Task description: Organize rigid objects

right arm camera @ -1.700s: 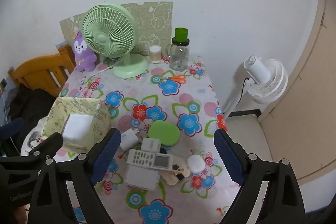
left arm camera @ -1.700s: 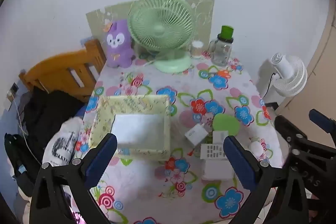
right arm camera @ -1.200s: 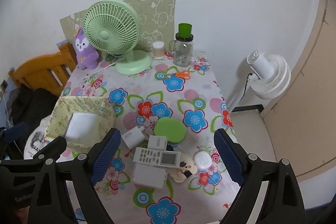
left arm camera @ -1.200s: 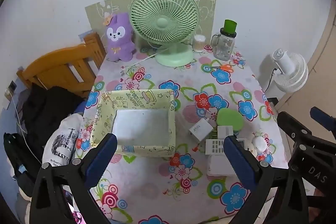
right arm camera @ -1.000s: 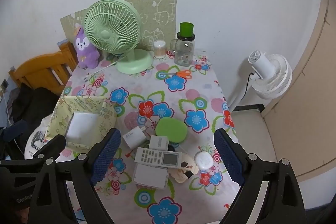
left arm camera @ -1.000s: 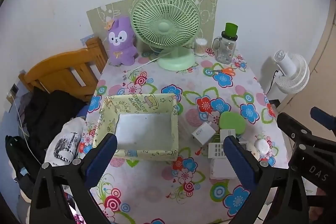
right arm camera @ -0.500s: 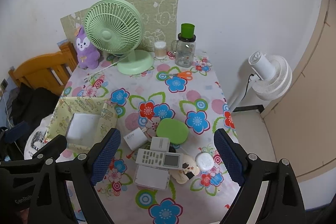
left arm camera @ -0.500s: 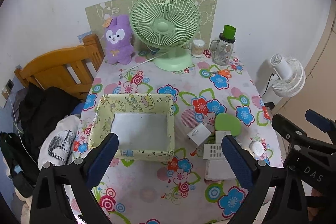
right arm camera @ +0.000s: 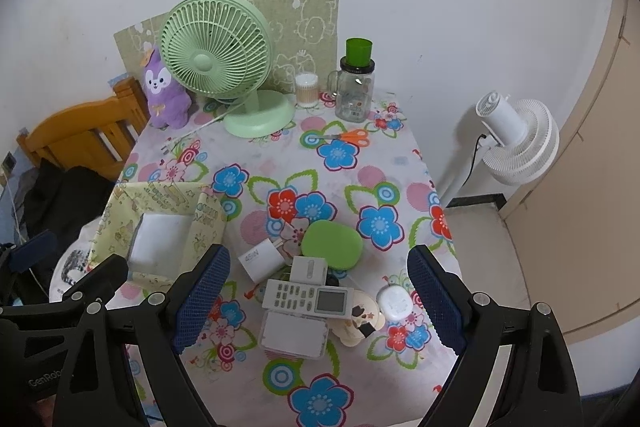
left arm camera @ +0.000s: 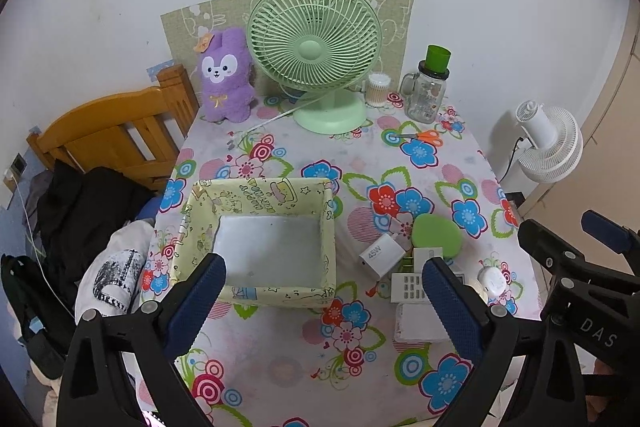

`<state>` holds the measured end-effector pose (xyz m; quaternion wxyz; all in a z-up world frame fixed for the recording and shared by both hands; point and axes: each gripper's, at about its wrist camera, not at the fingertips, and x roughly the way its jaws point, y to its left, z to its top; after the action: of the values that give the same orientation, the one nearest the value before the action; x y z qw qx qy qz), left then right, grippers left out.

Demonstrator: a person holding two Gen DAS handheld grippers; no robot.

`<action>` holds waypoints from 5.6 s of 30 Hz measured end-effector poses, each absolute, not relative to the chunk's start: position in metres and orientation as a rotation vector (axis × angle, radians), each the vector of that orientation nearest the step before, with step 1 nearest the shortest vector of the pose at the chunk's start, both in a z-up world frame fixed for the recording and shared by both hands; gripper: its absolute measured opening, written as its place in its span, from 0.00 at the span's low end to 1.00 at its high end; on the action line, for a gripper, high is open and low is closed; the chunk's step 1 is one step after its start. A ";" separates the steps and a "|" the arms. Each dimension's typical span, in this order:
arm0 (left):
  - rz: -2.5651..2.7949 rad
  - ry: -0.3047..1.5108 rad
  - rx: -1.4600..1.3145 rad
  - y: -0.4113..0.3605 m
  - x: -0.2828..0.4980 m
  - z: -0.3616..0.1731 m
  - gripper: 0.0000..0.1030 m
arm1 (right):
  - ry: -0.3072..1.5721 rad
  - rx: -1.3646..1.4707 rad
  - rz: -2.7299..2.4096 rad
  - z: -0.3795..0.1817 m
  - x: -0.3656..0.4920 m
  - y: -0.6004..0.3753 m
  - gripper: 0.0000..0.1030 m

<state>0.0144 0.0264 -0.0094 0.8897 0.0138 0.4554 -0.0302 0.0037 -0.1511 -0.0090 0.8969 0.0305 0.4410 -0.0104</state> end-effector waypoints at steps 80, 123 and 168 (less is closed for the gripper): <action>-0.130 1.031 0.064 -0.023 0.020 -0.056 0.97 | 0.957 0.096 0.092 -0.053 0.020 -0.197 0.89; -0.154 1.346 0.085 -0.114 0.035 -0.221 0.91 | 1.223 0.054 0.087 -0.225 0.044 -0.263 0.82; -0.057 1.255 0.073 -0.125 0.024 -0.167 0.86 | 1.154 0.059 0.115 -0.175 0.026 -0.256 0.47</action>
<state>0.0245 -0.1249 -0.1667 0.8084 0.0343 0.5870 -0.0265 0.0260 -0.2563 -0.1751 0.8360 0.0278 0.5452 0.0543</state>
